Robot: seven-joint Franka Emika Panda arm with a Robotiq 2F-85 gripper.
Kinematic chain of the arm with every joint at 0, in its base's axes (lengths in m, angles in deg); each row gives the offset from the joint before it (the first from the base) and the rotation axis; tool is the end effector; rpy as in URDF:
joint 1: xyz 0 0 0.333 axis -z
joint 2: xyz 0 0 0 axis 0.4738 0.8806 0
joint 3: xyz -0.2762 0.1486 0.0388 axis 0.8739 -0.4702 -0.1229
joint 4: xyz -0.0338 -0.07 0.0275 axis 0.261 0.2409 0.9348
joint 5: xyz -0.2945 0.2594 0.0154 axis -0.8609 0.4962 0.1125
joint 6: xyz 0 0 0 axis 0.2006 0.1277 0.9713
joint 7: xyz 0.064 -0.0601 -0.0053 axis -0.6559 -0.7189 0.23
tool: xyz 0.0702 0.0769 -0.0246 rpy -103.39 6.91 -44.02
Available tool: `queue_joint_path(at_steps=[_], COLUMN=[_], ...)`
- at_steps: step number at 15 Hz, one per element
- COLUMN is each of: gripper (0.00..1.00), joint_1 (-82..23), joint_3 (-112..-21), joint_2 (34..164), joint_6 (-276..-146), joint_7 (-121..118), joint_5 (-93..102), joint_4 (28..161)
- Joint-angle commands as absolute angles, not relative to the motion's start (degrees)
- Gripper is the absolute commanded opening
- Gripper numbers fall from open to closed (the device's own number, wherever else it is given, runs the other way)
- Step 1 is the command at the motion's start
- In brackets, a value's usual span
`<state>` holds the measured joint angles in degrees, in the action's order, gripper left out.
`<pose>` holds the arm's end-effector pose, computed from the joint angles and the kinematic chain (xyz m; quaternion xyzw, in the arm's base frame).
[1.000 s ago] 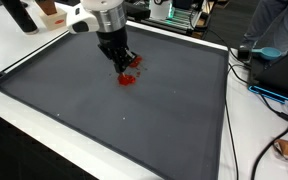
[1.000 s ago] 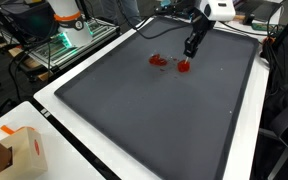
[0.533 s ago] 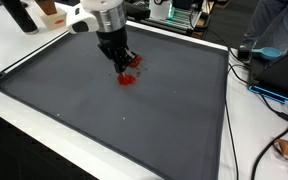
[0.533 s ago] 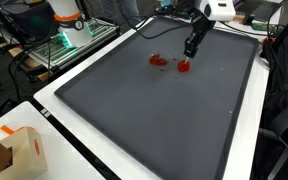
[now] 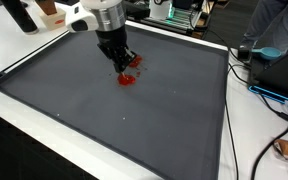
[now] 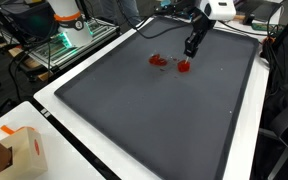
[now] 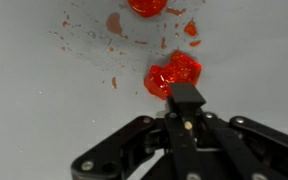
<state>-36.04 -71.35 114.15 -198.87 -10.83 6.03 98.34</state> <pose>0.6585 0.0988 0.2759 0.9980 -0.0420 -0.0446 0.0163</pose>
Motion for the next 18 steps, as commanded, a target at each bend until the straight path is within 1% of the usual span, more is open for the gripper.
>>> queue_joint_path(at_steps=[1, 10, 18], gripper=[0.03, 0.03, 0.03], joint_1=[-35.8, -35.7, -35.9], joint_3=[-71.3, -71.4, -72.1], joint_2=[112.2, 107.6, 102.7], joint_6=[-199.1, -197.2, -190.8], joint_7=[-10.4, -11.4, -11.6], joint_5=[6.2, 6.9, 7.1], joint_4=[99.7, 99.4, 98.1])
